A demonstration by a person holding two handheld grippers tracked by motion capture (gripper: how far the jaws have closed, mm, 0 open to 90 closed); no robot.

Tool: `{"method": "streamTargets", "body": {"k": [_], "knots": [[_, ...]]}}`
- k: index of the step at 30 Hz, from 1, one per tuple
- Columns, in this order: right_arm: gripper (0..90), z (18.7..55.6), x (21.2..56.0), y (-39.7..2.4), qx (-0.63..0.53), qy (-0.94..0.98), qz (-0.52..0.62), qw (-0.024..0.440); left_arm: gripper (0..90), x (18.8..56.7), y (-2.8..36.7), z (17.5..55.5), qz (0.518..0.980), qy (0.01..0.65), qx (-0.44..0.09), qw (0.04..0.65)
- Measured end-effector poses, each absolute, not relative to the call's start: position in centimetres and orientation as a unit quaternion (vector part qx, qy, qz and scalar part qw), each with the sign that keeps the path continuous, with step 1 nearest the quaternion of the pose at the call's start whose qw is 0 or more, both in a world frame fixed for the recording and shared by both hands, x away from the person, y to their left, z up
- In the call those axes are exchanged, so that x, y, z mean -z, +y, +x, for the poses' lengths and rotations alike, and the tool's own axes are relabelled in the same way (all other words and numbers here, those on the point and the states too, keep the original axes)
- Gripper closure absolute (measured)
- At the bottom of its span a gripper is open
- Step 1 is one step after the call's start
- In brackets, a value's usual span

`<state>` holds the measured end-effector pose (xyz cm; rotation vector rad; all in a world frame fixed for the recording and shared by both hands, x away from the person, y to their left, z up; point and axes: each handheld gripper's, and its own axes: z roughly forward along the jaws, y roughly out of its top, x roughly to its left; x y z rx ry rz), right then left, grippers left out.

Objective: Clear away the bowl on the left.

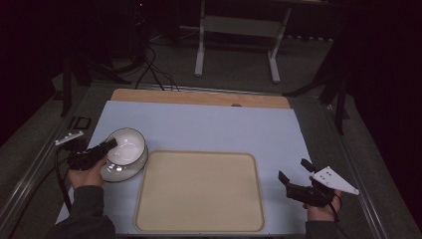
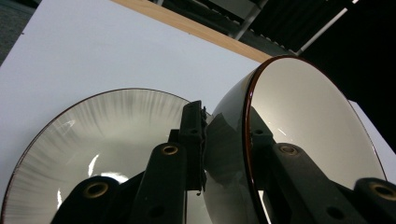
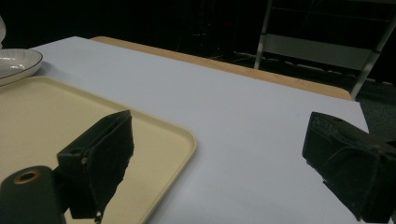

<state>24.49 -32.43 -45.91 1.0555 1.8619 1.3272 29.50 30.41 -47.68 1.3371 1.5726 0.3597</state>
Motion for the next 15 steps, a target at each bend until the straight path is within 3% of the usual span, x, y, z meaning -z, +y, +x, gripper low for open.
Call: {"method": "streamTargets", "body": {"k": [15], "knots": [[8.6,24.5,45.9,-32.4,-0.502,0.703,0.4,0.306,76.1,47.4,29.2,29.6,0.565,0.636,-0.147,0.504]]}}
